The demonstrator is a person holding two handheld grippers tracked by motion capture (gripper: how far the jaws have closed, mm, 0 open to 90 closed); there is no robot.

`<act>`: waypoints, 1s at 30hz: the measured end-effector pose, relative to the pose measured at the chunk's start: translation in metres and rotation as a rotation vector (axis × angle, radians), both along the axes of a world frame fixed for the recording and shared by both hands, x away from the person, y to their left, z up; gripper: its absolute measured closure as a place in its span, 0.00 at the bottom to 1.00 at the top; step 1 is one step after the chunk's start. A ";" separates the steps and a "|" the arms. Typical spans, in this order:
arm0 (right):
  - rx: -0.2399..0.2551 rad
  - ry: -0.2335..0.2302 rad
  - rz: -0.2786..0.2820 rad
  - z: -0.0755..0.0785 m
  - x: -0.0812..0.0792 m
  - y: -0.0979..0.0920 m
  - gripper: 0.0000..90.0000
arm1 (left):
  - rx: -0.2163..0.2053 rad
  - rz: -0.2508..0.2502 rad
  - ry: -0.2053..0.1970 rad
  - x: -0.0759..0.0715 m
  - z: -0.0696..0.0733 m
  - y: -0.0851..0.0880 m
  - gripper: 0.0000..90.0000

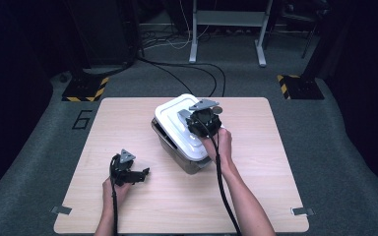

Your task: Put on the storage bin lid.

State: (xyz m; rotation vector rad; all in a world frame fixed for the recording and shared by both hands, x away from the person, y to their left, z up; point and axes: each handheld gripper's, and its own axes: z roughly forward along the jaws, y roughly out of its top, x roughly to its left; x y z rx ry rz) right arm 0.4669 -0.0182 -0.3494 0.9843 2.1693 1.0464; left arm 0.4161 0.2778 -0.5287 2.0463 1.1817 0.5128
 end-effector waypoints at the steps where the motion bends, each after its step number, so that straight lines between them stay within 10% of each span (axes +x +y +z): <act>1: 0.000 0.003 0.001 -0.001 0.000 0.002 0.73 | 0.000 0.000 0.000 0.000 0.000 0.000 0.17; 30: -0.014 -0.011 -0.007 -0.015 -0.008 0.013 0.71 | 0.004 -0.006 -0.002 -0.001 0.000 0.000 0.17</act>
